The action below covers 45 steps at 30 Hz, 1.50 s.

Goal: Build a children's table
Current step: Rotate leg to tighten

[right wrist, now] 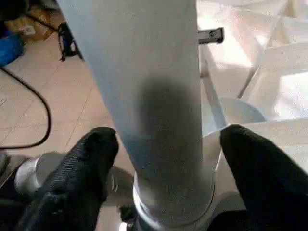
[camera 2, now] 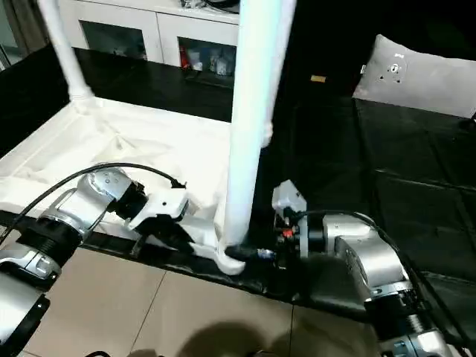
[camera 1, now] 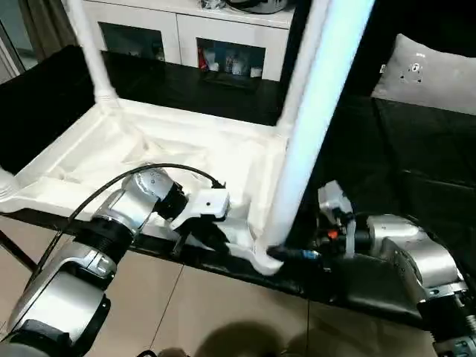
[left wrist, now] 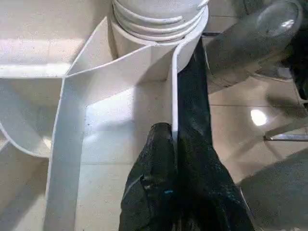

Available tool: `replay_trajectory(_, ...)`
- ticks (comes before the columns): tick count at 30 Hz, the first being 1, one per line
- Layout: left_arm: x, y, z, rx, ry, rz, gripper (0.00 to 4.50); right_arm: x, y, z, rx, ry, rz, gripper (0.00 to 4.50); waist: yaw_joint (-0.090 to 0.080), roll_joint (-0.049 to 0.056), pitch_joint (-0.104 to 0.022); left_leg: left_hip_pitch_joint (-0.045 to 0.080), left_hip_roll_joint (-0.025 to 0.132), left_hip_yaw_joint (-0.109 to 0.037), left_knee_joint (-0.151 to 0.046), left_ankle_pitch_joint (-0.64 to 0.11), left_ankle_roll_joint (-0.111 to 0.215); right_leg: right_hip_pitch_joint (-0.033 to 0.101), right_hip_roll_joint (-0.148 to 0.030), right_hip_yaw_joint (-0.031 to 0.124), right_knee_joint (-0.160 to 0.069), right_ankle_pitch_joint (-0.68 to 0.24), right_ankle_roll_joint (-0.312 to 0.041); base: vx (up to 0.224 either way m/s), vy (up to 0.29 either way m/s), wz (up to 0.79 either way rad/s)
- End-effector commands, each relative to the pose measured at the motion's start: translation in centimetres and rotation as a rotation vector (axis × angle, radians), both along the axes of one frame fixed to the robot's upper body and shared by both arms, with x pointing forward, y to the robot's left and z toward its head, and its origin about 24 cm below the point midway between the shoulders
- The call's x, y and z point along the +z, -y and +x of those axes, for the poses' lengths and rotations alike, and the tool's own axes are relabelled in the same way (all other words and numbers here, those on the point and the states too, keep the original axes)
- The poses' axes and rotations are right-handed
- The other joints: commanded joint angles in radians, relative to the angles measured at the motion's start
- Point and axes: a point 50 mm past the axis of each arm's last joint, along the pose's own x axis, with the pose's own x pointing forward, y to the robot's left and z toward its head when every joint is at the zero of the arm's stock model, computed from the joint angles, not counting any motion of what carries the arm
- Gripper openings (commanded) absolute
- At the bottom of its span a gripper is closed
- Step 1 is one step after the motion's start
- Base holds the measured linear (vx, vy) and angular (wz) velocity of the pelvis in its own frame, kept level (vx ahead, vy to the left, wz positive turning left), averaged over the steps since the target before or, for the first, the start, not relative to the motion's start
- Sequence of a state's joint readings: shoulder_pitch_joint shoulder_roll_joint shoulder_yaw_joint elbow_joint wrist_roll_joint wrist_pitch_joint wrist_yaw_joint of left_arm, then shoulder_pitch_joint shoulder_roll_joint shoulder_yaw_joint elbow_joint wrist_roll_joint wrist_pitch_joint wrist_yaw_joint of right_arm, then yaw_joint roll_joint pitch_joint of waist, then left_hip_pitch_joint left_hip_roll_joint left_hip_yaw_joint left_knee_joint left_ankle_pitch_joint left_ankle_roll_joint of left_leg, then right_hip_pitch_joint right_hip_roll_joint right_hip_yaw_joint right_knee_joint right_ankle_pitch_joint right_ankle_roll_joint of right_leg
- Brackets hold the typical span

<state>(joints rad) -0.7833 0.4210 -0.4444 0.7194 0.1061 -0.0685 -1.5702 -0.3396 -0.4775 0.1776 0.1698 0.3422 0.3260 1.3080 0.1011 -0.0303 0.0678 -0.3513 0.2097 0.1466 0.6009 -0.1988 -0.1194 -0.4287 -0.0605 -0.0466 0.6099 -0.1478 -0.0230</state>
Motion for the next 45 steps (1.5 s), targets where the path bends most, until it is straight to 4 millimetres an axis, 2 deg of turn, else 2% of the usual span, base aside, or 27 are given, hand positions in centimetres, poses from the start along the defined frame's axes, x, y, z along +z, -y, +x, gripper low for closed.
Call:
replay_trajectory(1, 0.8, 1.0, -0.1, -0.087, 0.013, 0.008, 0.00, 0.3, -0.1, 0.0, 0.035, -0.002, -0.014, 3.52, -0.001, 0.002, -0.079, -0.005, 0.005, 0.019, -0.068, -0.154, 0.047, 0.075, -0.056, 0.031, -0.077, -0.319, -0.172, 0.000, 0.000, 0.00)
replay_trajectory(10, 0.6, 1.2, 0.0, -0.095, 0.014, 0.005, 0.00, 0.3, -0.3, 0.1, 0.065, -0.025, -0.016, 2.74, 0.004, 0.001, -0.081, -0.005, 0.005, 0.020, -0.067, -0.139, 0.047, 0.076, -0.055, 0.032, -0.073, -0.281, -0.184, 0.000, 0.000, 0.00)
replay_trajectory(11, 0.6, 1.2, -0.1, -0.095, 0.013, 0.005, 0.00, 0.3, -0.3, 0.0, 0.068, -0.028, -0.015, 2.66, 0.006, 0.002, -0.081, -0.005, 0.006, 0.020, -0.067, -0.138, 0.047, 0.075, -0.055, 0.032, -0.073, -0.282, -0.183, 0.000, 0.000, 0.00)
replay_trajectory(12, 0.6, 1.2, -0.1, -0.095, 0.013, 0.005, 0.00, 0.3, -0.4, 0.0, 0.071, -0.035, -0.012, 2.66, 0.006, -0.003, -0.081, -0.005, 0.005, 0.021, -0.066, -0.137, 0.048, 0.075, -0.055, 0.032, -0.074, -0.285, -0.181, 0.000, 0.000, 0.00)
replay_trajectory(19, 0.7, 1.3, -0.1, -0.056, -0.006, -0.040, 0.00, 0.3, -1.6, -0.4, 0.032, -0.089, 0.071, 2.10, 0.009, -0.004, -0.078, -0.006, 0.005, 0.020, -0.068, -0.134, 0.042, 0.074, -0.056, 0.032, -0.075, -0.326, -0.160, 0.000, 0.000, 0.00)
replay_trajectory(22, 0.7, 2.0, 0.1, 0.016, -0.010, -0.087, 0.00, 0.1, -2.7, -0.3, -0.062, -0.082, 0.101, 2.08, 0.005, -0.003, -0.076, -0.005, 0.004, 0.019, -0.070, -0.147, 0.028, 0.072, -0.057, 0.033, -0.078, -0.354, -0.148, 0.000, 0.000, 0.00)
replay_trajectory(25, 0.9, 3.0, 0.6, 0.128, -0.007, -0.141, 0.00, -0.6, -3.4, 0.6, -0.223, -0.048, 0.053, 2.07, -0.003, -0.001, -0.074, -0.002, -0.001, 0.018, -0.071, -0.172, 0.012, 0.066, -0.056, 0.029, -0.089, -0.440, -0.119, 0.000, 0.000, 0.00)
replay_trajectory(26, 1.0, 3.6, 0.8, 0.182, -0.002, -0.162, 0.00, -0.9, -3.6, 1.2, -0.312, -0.039, 0.038, 2.07, -0.010, -0.002, -0.073, -0.006, -0.002, 0.017, -0.072, -0.174, 0.001, 0.067, -0.055, 0.027, -0.089, -0.466, -0.106, 0.000, 0.000, 0.00)
replay_trajectory(27, 1.0, 3.7, 0.9, 0.192, -0.001, -0.165, 0.00, -0.9, -3.7, 1.3, -0.328, -0.038, 0.036, 2.06, -0.013, -0.001, -0.073, -0.004, -0.004, 0.016, -0.072, -0.180, -0.001, 0.065, -0.056, 0.026, -0.092, -0.483, -0.100, 0.000, 0.000, 0.00)
replay_trajectory(28, 1.1, 4.3, 1.2, 0.247, 0.003, -0.179, 0.00, -1.0, -4.0, 1.9, -0.411, -0.039, 0.031, 2.04, -0.023, -0.005, -0.073, -0.012, -0.007, 0.014, -0.073, -0.174, -0.004, 0.073, -0.056, 0.023, -0.094, -0.501, -0.085, 0.000, 0.000, 0.00)
replay_trajectory(30, 1.2, 4.8, 1.4, 0.291, 0.016, -0.197, 0.00, -0.9, -4.3, 2.4, -0.476, -0.039, 0.038, 2.01, -0.034, -0.006, -0.074, -0.010, -0.009, 0.015, -0.069, -0.170, 0.002, 0.068, -0.053, 0.024, -0.096, -0.494, -0.082, 0.000, 0.000, 0.00)
replay_trajectory(31, 1.5, 6.0, 2.1, 0.402, 0.042, -0.229, 0.00, -1.0, -4.9, 3.2, -0.615, -0.043, 0.031, 2.00, -0.043, -0.008, -0.076, -0.013, -0.012, 0.014, -0.069, -0.166, 0.009, 0.071, -0.053, 0.023, -0.098, -0.495, -0.082, 0.000, 0.000, 0.00)
replay_trajectory(32, 1.6, 6.0, 2.1, 0.409, 0.044, -0.231, 0.00, -1.0, -4.9, 3.3, -0.623, -0.043, 0.030, 1.99, -0.048, -0.005, -0.077, -0.011, -0.011, 0.016, -0.066, -0.153, 0.007, 0.066, -0.052, 0.025, -0.094, -0.470, -0.096, 0.000, 0.000, 0.00)
replay_trajectory(34, 2.0, 7.1, 2.8, 0.537, 0.074, -0.264, 0.00, -1.3, -5.6, 3.9, -0.760, -0.062, 0.002, 1.99, -0.055, -0.006, -0.080, -0.015, -0.014, 0.016, -0.064, -0.129, 0.008, 0.070, -0.049, 0.026, -0.090, -0.432, -0.106, 0.000, 0.000, 0.00)
replay_trajectory(35, 2.1, 7.3, 3.0, 0.561, 0.083, -0.268, 0.00, -1.2, -5.9, 4.0, -0.772, -0.053, 0.000, 1.99, -0.056, -0.001, -0.082, -0.017, -0.014, 0.015, -0.063, -0.115, 0.013, 0.073, -0.049, 0.027, -0.086, -0.392, -0.117, 0.000, 0.000, 0.00)
replay_trajectory(37, 2.2, 7.5, 3.1, 0.591, 0.093, -0.277, 0.00, -1.1, -6.2, 4.1, -0.787, -0.034, 0.007, 1.99, -0.056, -0.003, -0.085, -0.019, -0.013, 0.016, -0.064, -0.094, 0.023, 0.077, -0.047, 0.028, -0.082, -0.330, -0.127, 0.000, 0.000, 0.00)
replay_trajectory(38, 2.3, 7.6, 3.1, 0.606, 0.098, -0.283, 0.00, -1.0, -6.5, 4.1, -0.796, -0.020, 0.024, 2.33, -0.057, 0.001, -0.089, -0.018, -0.012, 0.017, -0.062, -0.077, 0.036, 0.079, -0.046, 0.031, -0.072, -0.224, -0.164, 0.000, 0.000, 0.00)
replay_trajectory(39, 2.4, 7.6, 3.1, 0.606, 0.106, -0.284, 0.00, -0.9, -6.6, 4.2, -0.807, -0.009, 0.040, 2.66, -0.056, 0.002, -0.089, -0.018, -0.012, 0.018, -0.062, -0.072, 0.041, 0.080, -0.047, 0.031, -0.072, -0.203, -0.173, 0.000, 0.000, 0.00)
replay_trajectory(40, 2.4, 7.6, 3.1, 0.607, 0.113, -0.283, 0.00, -0.9, -6.6, 4.2, -0.816, -0.002, 0.051, 2.68, -0.056, 0.002, -0.089, -0.018, -0.012, 0.017, -0.062, -0.064, 0.049, 0.082, -0.046, 0.032, -0.067, -0.163, -0.190, 0.000, 0.000, 0.00)
replay_trajectory(42, 2.4, 7.6, 3.1, 0.606, 0.115, -0.280, 0.00, -0.8, -6.7, 4.2, -0.816, 0.002, 0.063, 2.71, -0.055, 0.006, -0.088, -0.016, -0.009, 0.018, -0.063, -0.063, 0.058, 0.082, -0.046, 0.033, -0.065, -0.126, -0.210, 0.000, 0.000, 0.00)
replay_trajectory(43, 2.4, 7.5, 3.1, 0.607, 0.121, -0.273, 0.00, -0.6, -6.8, 4.2, -0.818, 0.005, 0.080, 2.79, -0.055, 0.009, -0.088, -0.015, -0.008, 0.017, -0.064, -0.070, 0.060, 0.084, -0.047, 0.032, -0.064, -0.123, -0.217, 0.000, 0.000, 0.00)
replay_trajectory(45, 2.2, 7.0, 2.9, 0.609, 0.129, -0.253, 0.00, -0.4, -7.0, 4.1, -0.818, 0.022, 0.087, 2.93, -0.056, 0.009, -0.085, -0.014, -0.008, 0.017, -0.065, -0.087, 0.058, 0.085, -0.048, 0.033, -0.066, -0.141, -0.218, 0.000, 0.000, 0.00)
